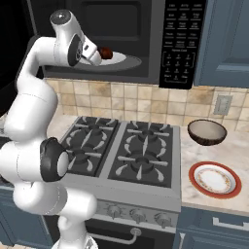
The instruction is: Pick the steak from the microwave and place it on plate located on the counter.
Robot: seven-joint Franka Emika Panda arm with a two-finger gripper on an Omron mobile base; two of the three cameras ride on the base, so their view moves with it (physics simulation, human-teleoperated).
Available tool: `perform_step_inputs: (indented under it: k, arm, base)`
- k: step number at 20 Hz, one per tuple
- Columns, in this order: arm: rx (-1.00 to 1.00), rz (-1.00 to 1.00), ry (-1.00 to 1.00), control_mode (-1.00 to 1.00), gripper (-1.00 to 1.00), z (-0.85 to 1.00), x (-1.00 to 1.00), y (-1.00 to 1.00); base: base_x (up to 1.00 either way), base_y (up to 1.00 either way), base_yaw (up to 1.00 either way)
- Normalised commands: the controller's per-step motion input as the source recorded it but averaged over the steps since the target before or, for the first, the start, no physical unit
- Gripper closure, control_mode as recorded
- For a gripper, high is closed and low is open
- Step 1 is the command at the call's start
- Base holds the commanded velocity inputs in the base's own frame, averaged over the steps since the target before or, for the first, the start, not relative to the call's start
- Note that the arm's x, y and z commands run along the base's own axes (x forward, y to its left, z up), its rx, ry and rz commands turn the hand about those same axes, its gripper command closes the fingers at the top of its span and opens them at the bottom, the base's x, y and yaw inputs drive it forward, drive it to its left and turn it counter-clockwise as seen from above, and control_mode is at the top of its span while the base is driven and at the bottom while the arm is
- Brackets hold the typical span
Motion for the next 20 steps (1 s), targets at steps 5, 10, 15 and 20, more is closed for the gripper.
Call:
perform_step_inputs:
  k: [5, 10, 15, 20]
  arm:
    - [0.0, 0.0, 0.09, -1.0, -1.0, 0.25, 0.31, 0.01]
    - [-0.01, 0.0, 0.13, -1.0, -1.0, 0.35, 0.29, 0.09]
    - [-0.07, 0.0, 0.07, -1.0, -1.0, 0.06, 0.3, 0.28]
    - [-0.07, 0.0, 0.0, -1.0, -1.0, -0.26, 0.26, 0.13]
  base:
    - [0.0, 0.0, 0.0]
    - [0.0, 0.0, 0.0]
    - [0.0, 0.0, 0.0]
    - [0.0, 0.0, 0.0]
